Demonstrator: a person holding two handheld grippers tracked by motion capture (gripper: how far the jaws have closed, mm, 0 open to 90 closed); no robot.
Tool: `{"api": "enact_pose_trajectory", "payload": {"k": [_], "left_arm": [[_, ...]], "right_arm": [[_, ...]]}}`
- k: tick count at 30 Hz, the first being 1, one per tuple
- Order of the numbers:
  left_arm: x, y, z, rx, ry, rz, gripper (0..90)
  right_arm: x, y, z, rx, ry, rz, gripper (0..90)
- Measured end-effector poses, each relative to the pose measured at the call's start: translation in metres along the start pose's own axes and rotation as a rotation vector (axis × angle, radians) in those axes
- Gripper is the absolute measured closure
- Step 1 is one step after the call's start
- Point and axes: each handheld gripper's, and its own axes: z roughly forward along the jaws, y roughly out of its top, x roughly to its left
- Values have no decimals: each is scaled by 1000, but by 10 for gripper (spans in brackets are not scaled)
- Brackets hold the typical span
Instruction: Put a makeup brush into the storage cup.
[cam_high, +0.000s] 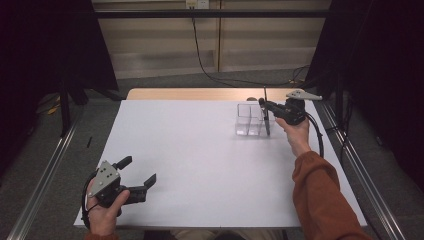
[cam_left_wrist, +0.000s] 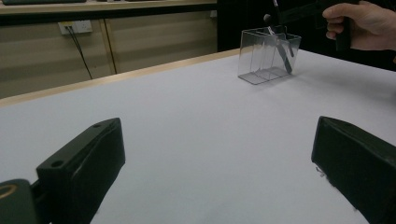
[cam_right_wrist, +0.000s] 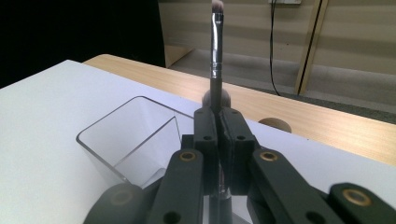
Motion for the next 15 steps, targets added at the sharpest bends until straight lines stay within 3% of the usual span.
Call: {"api": "enact_pose_trajectory", "payload": {"k": [5,15], "left_arm": [[0,0,0,-3,4,-4,28],[1,0,0,-2,6,-10,28]], "right_arm": [[1,-1,-1,-4,5,6,853],[0,-1,-3,-16,2,19,736]]}}
